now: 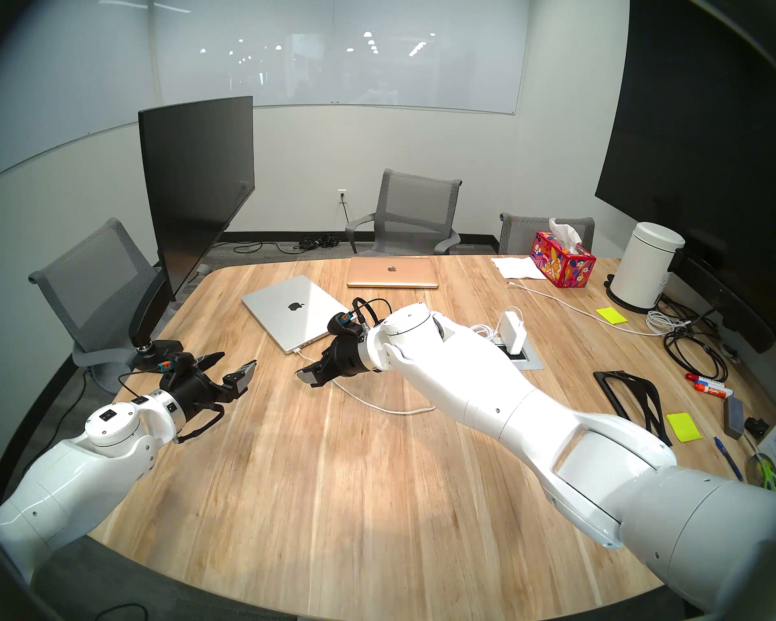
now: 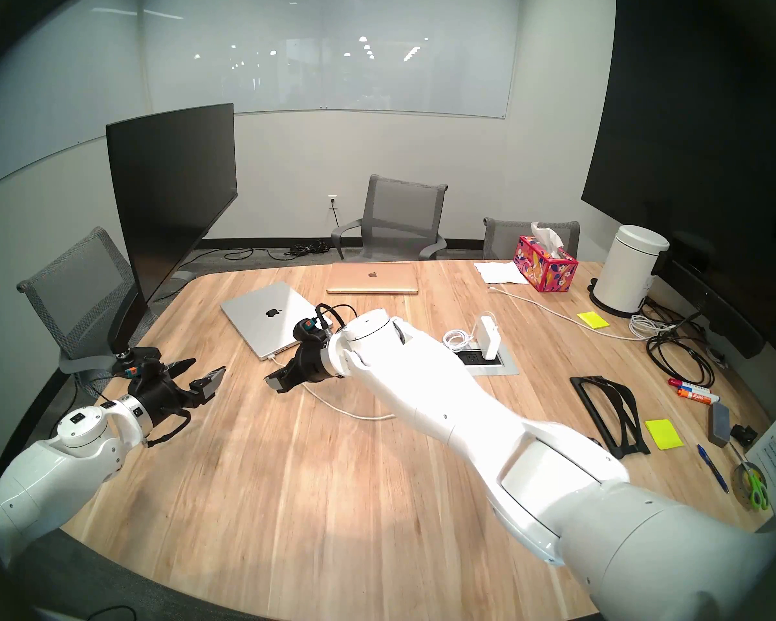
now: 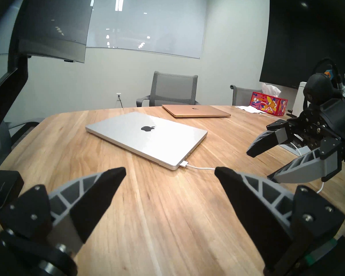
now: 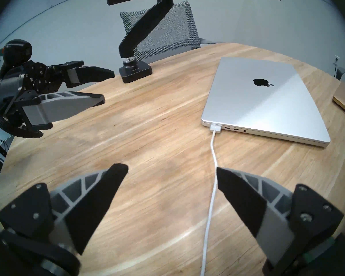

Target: Unplug the charging cable from the port of the MacBook and lay it on the desk

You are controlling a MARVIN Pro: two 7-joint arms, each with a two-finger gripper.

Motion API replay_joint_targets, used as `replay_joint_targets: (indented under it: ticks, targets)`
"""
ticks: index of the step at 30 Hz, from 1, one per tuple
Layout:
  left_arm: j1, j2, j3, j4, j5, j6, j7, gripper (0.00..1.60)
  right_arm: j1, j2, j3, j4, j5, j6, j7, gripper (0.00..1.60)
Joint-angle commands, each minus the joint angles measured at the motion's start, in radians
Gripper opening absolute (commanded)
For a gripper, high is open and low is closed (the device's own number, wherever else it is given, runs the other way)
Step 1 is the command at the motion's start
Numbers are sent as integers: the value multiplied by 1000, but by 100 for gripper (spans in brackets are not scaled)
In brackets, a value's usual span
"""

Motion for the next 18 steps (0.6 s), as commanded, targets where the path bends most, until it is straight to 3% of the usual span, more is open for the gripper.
replay_joint_targets:
  ticks: [1, 18]
  targets:
    - [27, 30, -39, -27, -14, -16, 0, 160, 35, -26, 6, 15, -3, -18, 3, 160]
    - [62, 47, -66, -38, -21, -29, 17, 160, 70, -51, -12, 100, -20, -49, 34, 160]
